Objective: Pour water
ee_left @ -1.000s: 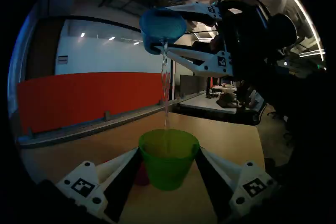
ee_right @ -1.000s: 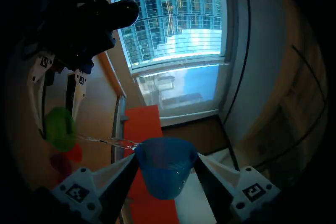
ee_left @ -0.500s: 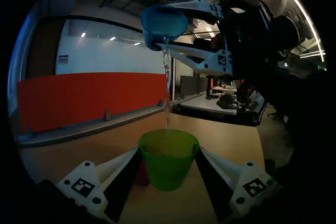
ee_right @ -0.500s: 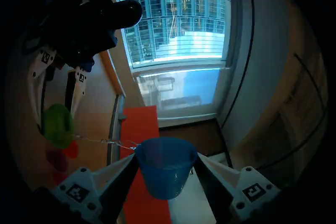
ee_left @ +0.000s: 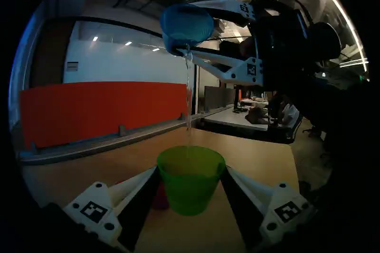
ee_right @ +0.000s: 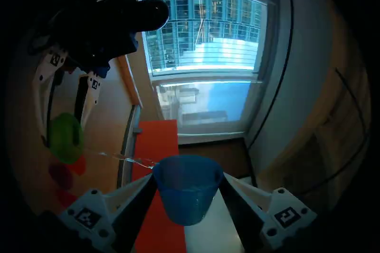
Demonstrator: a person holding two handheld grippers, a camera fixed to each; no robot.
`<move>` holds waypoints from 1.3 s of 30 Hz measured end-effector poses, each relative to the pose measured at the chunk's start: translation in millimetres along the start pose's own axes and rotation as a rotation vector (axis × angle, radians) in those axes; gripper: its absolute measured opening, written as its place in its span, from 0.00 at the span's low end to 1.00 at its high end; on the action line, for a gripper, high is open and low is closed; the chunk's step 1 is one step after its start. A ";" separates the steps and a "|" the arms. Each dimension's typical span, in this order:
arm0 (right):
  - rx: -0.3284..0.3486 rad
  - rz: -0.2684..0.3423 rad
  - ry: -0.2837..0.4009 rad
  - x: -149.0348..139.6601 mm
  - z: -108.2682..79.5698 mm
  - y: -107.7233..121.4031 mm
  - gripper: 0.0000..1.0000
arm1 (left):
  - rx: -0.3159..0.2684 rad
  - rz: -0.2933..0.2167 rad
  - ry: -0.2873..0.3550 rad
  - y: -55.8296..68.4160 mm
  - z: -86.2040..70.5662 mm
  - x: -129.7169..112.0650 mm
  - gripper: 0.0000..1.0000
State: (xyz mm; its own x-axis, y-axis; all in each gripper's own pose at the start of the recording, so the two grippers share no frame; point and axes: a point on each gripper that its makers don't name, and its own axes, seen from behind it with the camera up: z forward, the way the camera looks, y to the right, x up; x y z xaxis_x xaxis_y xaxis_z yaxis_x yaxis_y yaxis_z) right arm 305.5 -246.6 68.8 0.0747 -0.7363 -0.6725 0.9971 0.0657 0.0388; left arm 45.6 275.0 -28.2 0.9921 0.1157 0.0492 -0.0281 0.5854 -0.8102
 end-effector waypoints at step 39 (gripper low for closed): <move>-0.015 -0.195 0.022 20.4 4.2 -3.6 0.90 | 0.006 -0.009 0.007 -3.6 0.8 2.1 0.86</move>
State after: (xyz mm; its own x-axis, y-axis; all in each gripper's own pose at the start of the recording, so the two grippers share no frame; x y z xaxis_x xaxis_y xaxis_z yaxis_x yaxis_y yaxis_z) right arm 303.5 -264.7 58.1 -0.1200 -0.7214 -0.6820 0.9923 -0.0660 -0.1047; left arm 47.6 273.8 -24.7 0.9931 0.1049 0.0527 -0.0197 0.5914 -0.8062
